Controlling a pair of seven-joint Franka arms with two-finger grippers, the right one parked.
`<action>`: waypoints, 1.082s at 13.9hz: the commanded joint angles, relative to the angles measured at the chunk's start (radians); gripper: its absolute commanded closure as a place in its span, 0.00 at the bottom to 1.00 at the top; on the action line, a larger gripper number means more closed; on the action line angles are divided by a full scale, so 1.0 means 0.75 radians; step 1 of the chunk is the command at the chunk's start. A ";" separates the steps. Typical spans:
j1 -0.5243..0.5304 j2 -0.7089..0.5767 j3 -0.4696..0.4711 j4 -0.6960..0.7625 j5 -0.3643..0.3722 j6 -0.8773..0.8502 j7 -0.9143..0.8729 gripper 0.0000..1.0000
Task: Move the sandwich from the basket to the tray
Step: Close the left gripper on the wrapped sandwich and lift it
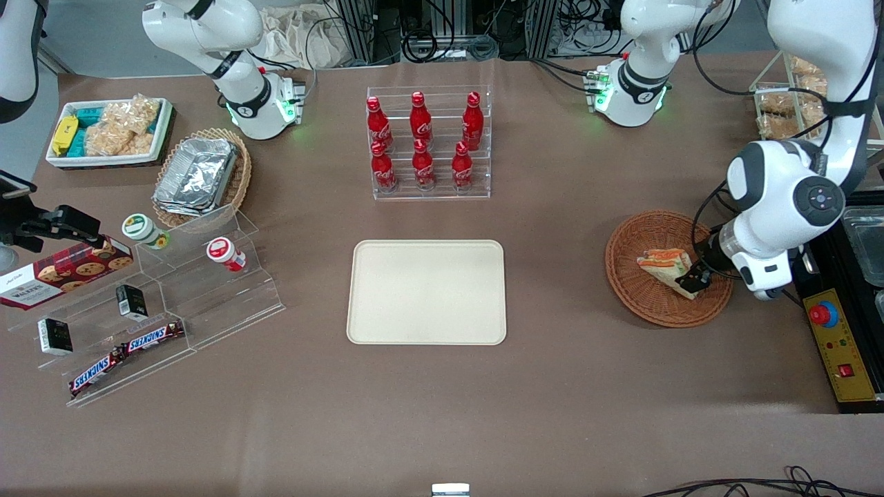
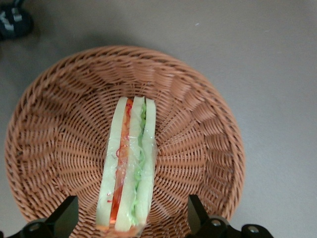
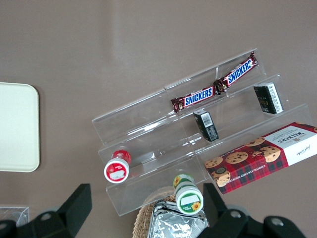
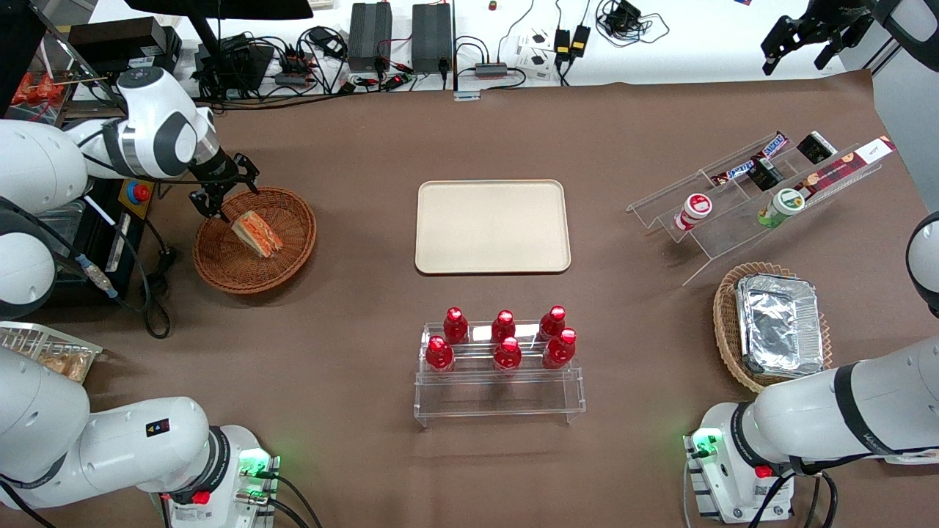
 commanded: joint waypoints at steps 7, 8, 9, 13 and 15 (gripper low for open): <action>-0.004 0.082 -0.005 -0.028 0.007 0.083 -0.071 0.01; -0.008 0.097 -0.005 -0.024 0.009 0.106 -0.073 0.18; -0.020 0.101 -0.003 -0.024 0.009 0.108 -0.089 0.71; -0.018 0.070 -0.003 -0.016 0.009 0.090 -0.112 1.00; -0.020 0.025 -0.005 0.022 0.011 0.008 -0.085 1.00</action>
